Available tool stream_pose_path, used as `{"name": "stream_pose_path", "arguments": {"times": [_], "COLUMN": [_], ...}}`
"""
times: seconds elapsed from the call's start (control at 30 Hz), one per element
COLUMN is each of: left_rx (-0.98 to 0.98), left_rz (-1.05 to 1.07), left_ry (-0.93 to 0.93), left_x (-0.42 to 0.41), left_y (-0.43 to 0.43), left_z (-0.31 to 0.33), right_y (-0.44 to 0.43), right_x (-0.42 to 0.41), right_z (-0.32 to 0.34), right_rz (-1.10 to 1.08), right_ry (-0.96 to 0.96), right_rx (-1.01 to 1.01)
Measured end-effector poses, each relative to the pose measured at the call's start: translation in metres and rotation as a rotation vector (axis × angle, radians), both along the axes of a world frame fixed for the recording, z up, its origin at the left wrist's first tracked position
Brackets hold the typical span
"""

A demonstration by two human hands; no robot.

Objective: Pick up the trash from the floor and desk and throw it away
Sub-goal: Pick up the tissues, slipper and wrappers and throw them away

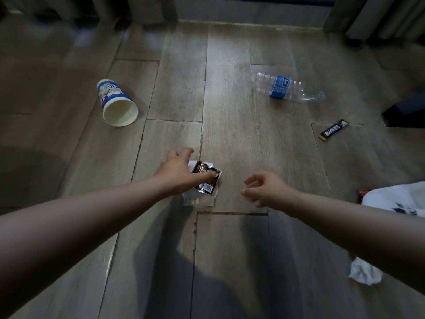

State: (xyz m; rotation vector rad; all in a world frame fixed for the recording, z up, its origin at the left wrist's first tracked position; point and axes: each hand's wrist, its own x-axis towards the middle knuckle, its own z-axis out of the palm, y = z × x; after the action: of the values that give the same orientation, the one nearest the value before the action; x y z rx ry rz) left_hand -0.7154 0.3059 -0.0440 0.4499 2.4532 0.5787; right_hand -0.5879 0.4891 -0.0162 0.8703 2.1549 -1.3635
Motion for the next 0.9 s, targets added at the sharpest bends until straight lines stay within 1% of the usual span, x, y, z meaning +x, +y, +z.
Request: {"name": "stream_pose_path", "arguments": {"times": [0.07,0.17,0.23,0.3,0.4,0.53,0.63,0.73,0.8,0.9], "left_rx": [-0.065,-0.224,-0.315,-0.355,-0.338,-0.294,-0.216,-0.119,-0.07,0.008], "left_rz": [-0.026,-0.153,-0.224,-0.24,-0.212,-0.182,-0.133,-0.065,-0.075,-0.105], "left_ry": [0.023,0.114,0.139,0.163,0.186,0.161,0.142,0.088,0.083,0.05], "left_x": [0.001,0.004,0.012,0.022,0.028,0.027,0.026,0.024,0.029,0.044], "left_y": [0.016,0.038,0.045,0.044,0.039,0.036,0.031,0.031,0.037,0.054], "left_z": [-0.002,-0.008,-0.016,-0.025,-0.032,-0.032,-0.03,-0.022,-0.014,-0.001], "right_y": [0.01,0.025,0.031,0.036,0.043,0.052,0.06,0.069,0.074,0.089], "right_x": [0.012,0.027,0.035,0.042,0.047,0.053,0.056,0.063,0.071,0.083], "right_z": [0.0,-0.001,-0.002,-0.003,-0.005,-0.007,-0.006,-0.001,0.004,0.012], "right_rz": [-0.002,-0.03,-0.027,-0.018,-0.019,-0.043,-0.091,-0.089,-0.064,-0.052], "right_ry": [-0.015,-0.036,-0.047,-0.046,-0.024,-0.004,0.015,0.027,0.037,0.108], "right_rx": [0.024,0.026,0.064,0.095,0.115,0.12,0.129,0.149,0.192,0.331]}}
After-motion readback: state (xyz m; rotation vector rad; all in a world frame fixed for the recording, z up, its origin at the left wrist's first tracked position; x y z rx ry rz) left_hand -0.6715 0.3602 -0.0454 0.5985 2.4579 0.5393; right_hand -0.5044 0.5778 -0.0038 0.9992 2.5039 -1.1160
